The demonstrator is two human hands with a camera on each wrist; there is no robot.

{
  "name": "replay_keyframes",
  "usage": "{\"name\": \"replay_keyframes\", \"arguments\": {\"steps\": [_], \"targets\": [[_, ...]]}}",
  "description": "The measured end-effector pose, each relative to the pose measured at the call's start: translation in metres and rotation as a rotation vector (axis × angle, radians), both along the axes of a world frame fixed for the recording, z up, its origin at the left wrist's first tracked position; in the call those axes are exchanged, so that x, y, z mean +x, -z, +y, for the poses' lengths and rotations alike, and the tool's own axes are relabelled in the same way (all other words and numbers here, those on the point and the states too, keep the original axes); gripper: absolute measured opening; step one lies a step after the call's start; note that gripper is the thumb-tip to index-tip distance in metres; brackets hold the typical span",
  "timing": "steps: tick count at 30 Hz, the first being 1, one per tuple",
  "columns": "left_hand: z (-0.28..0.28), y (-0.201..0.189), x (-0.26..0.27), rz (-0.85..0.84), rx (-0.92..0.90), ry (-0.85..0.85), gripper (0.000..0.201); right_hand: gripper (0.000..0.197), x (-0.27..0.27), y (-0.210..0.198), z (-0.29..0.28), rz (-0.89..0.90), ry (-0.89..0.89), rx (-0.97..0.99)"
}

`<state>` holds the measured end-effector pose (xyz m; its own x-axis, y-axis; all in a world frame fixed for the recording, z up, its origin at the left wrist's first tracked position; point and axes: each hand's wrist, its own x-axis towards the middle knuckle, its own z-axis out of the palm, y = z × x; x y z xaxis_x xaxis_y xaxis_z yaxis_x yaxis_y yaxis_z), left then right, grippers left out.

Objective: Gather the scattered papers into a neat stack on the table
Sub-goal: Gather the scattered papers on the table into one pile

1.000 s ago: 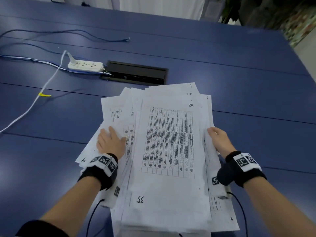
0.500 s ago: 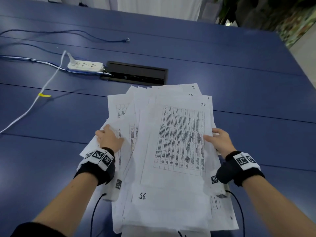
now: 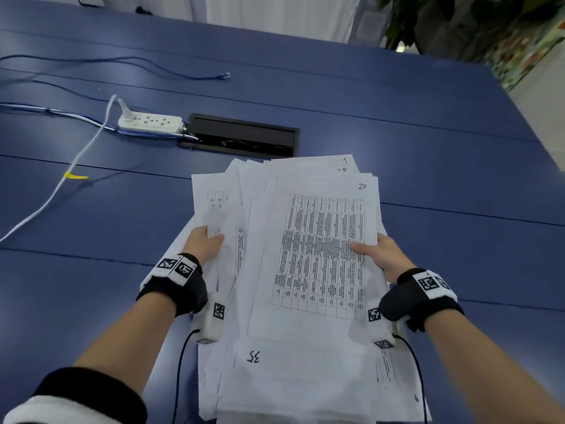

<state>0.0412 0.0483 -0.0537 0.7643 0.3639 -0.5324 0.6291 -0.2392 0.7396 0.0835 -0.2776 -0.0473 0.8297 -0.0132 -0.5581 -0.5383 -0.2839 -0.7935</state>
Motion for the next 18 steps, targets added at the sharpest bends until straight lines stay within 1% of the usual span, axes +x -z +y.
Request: {"name": "replay_keyframes", "arguments": {"steps": [2,4,5,7,9,10,12,14,15,16,18], "targets": [[0.0,0.004,0.009,0.038,-0.063,0.028,0.015,0.046,0.001,0.001,0.007,0.003,-0.074,-0.018],[-0.006,0.006,0.02,0.079,-0.143,0.064,0.026,0.048,0.004,-0.001,0.01,0.009,-0.155,-0.055],[-0.009,0.002,0.024,0.092,-0.199,0.066,0.034,0.045,0.005,-0.002,0.009,0.011,-0.166,-0.062],[-0.009,-0.004,0.031,0.103,-0.281,0.045,0.043,0.042,0.012,-0.003,0.0,-0.002,-0.09,-0.055],[-0.005,-0.008,0.036,0.116,-0.299,0.022,0.053,0.042,0.019,-0.003,-0.009,-0.008,0.008,-0.06],[-0.005,-0.012,0.038,0.137,-0.291,0.018,0.058,0.04,0.021,-0.003,-0.008,-0.009,0.01,-0.063],[-0.007,-0.015,0.04,0.172,-0.278,0.056,0.061,0.038,0.021,-0.003,0.002,-0.025,-0.05,-0.074],[-0.016,-0.015,0.042,0.187,-0.263,0.124,0.059,0.041,0.02,-0.003,0.018,-0.058,-0.122,-0.078],[-0.019,-0.011,0.044,0.18,-0.284,0.154,0.057,0.043,0.019,-0.004,0.025,-0.073,-0.153,-0.085],[-0.023,-0.013,0.043,0.18,-0.299,0.167,0.056,0.043,0.019,-0.002,0.028,-0.086,-0.161,-0.094],[-0.021,-0.015,0.041,0.16,-0.317,0.143,0.064,0.046,0.019,-0.002,0.026,-0.115,-0.109,-0.117]]}}
